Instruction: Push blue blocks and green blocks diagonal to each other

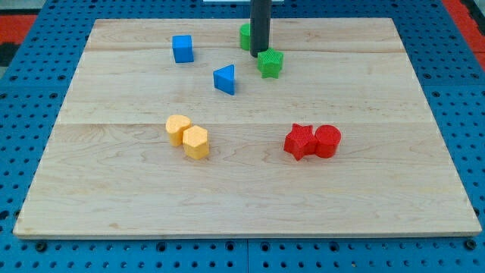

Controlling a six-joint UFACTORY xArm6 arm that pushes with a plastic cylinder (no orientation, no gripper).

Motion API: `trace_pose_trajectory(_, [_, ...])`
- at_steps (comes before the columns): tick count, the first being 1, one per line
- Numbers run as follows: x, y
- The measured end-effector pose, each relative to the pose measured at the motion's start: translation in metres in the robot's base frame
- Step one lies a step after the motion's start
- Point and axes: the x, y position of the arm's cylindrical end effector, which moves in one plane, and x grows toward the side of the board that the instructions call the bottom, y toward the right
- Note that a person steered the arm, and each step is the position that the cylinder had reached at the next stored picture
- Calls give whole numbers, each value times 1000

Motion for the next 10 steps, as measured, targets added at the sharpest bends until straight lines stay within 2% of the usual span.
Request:
trace_pose_trajectory(1, [2, 0])
trace_pose_trajectory(2, [27, 12])
trace_pose_trajectory(3, [50, 2])
trace_pose_trajectory(4, [73, -34])
trace_pose_trajectory(6, [40, -121])
trace_pose_trajectory(7, [41, -107])
trace_pose_trajectory(8, [17, -47])
trace_pose_trajectory(9, [-16, -60])
trace_pose_trajectory(10, [0, -123])
